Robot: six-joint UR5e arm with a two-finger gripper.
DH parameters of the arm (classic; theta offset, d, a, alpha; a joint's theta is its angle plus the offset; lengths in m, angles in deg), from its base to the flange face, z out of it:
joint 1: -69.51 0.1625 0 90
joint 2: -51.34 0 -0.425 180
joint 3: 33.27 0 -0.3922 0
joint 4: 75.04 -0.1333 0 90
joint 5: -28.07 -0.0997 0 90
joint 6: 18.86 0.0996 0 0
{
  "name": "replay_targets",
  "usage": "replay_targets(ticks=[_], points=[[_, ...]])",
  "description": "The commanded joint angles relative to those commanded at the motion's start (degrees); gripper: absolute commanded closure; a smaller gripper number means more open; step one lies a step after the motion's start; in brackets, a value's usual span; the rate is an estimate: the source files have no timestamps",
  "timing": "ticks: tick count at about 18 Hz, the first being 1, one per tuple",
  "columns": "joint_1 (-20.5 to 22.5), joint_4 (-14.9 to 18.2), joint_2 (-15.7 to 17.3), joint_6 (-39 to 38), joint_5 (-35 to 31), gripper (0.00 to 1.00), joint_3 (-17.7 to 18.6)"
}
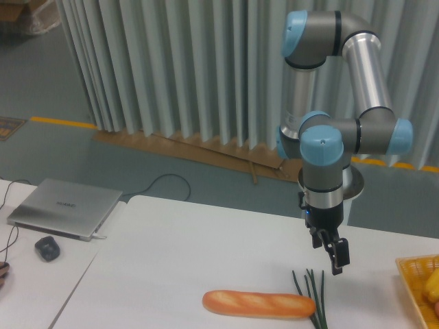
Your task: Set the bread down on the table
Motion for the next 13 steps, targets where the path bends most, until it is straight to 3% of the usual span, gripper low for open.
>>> replay_targets(ticks=[3,6,8,13], points=[[0.26,0.44,0.09,0.78,-0.53,0.00,0.88],[0.53,1.14,1.23,10.24,-0.53,0.00,1.32],[0.70,2.80,1.93,14.93,-0.70,0.00,1.23],[0.70,8.16,5.09,15.91,-0.44,0.00,0.70]])
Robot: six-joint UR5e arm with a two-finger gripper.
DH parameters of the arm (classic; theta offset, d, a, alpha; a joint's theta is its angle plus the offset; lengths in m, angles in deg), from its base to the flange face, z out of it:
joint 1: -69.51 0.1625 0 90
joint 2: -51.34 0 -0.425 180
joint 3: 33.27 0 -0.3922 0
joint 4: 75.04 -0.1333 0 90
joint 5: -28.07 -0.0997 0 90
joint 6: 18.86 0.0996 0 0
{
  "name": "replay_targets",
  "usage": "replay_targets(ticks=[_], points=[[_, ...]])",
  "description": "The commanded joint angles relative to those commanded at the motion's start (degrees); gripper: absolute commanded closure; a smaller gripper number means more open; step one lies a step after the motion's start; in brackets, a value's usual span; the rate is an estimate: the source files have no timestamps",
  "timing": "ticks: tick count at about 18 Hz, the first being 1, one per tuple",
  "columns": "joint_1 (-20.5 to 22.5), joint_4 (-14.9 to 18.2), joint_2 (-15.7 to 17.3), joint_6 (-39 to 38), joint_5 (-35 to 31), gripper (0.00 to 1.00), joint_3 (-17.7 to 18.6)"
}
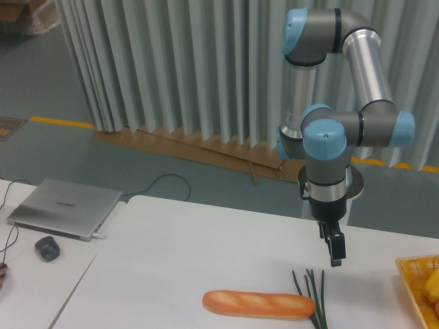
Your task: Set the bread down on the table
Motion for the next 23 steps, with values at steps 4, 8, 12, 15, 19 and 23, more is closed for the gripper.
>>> replay_targets(ticks=[4,8,12,15,19,23], points=[[-0.09,3.17,1.86,2.02,0.35,0.00,0.18],[-0.53,5.37,3.17,2.81,2.54,0.00,0.70],[-0.61,5.46,3.26,2.90,5.62,0.00,1.23],[-0.62,5.55,3.26,2.81,5.28,0.00,1.32],[-0.53,7.47,3.44,2.90,5.10,0.00,1.41],[-0.44,8.80,3.53,2.81,4.48,0.00,1.32]])
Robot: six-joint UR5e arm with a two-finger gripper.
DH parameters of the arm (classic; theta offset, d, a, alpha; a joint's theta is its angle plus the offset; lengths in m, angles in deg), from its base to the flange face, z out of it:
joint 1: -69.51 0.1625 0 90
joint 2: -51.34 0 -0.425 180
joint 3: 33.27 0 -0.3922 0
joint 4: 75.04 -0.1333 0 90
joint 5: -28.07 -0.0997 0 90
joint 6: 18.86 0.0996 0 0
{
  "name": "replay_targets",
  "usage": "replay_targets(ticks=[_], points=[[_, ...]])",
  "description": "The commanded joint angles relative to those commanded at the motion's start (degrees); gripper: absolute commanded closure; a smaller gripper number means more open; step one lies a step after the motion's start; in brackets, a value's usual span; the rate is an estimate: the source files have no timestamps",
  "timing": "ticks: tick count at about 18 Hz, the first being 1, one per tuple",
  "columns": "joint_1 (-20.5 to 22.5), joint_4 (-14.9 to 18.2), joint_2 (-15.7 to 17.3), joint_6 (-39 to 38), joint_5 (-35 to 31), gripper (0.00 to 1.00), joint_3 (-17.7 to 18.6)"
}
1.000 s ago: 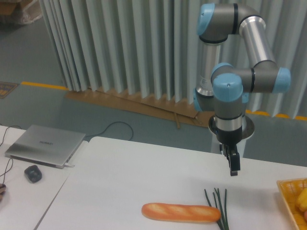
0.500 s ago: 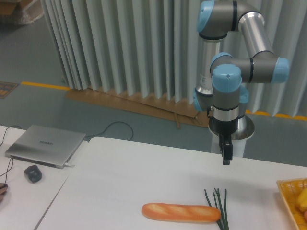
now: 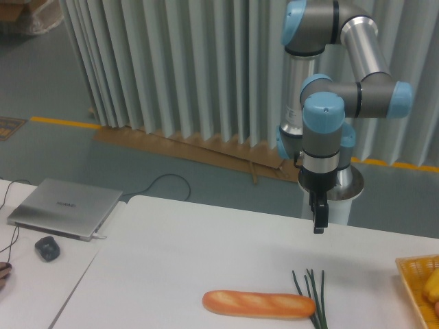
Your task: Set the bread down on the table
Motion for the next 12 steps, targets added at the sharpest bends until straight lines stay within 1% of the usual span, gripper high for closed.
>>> replay_targets(ticks=[12], points=[[-0.09,-0.44,0.18,-0.09,0.09,0.00,0.09]])
